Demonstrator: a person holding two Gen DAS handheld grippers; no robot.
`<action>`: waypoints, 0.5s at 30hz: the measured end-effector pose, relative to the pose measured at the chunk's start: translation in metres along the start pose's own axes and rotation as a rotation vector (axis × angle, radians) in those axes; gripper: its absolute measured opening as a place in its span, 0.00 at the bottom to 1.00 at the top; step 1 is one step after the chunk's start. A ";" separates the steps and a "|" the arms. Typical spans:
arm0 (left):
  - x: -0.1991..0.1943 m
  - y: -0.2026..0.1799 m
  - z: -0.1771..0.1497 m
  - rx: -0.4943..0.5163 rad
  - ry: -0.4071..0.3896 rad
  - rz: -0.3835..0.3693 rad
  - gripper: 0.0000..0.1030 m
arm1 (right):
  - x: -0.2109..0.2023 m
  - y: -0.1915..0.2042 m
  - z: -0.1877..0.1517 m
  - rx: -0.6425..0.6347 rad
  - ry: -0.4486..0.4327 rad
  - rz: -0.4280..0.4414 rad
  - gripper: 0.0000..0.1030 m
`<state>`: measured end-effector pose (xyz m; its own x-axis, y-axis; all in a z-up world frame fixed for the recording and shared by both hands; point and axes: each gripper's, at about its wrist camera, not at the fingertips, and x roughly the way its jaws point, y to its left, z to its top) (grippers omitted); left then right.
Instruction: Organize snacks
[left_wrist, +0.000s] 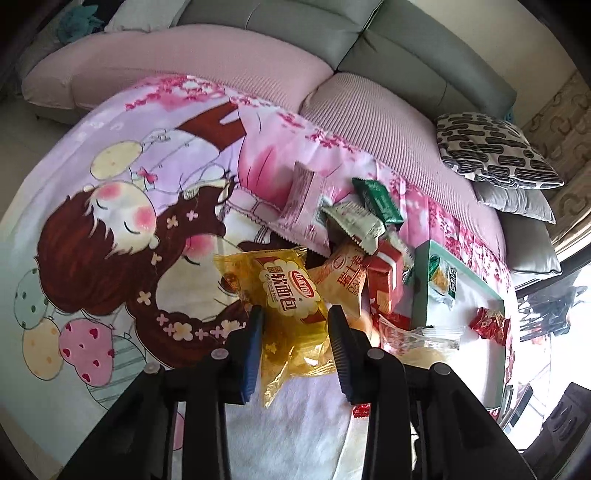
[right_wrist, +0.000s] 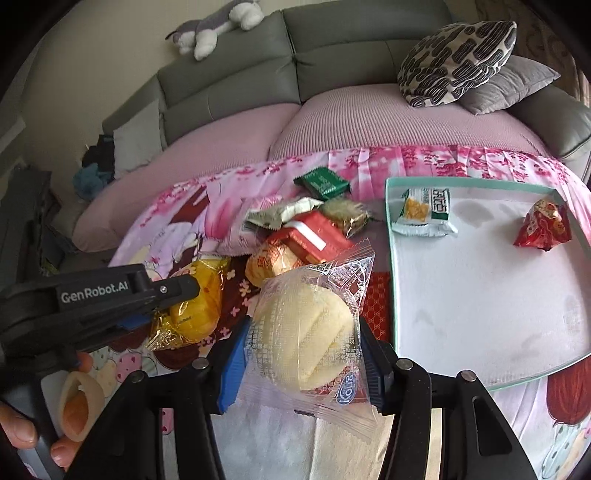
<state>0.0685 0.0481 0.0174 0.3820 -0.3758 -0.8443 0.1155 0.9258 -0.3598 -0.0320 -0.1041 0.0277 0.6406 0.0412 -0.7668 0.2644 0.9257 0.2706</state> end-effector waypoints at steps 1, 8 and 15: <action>-0.001 -0.001 0.000 0.004 -0.007 0.004 0.35 | -0.002 -0.001 0.001 0.005 -0.008 0.001 0.55; -0.004 -0.007 0.000 0.018 -0.026 0.001 0.35 | -0.003 -0.014 0.004 0.039 -0.012 -0.010 0.55; -0.013 -0.039 -0.001 0.105 -0.083 -0.032 0.35 | -0.021 -0.062 0.012 0.153 -0.066 -0.078 0.55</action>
<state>0.0583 0.0165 0.0418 0.4507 -0.4043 -0.7959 0.2226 0.9143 -0.3384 -0.0527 -0.1670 0.0342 0.6583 -0.0576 -0.7505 0.4184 0.8569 0.3012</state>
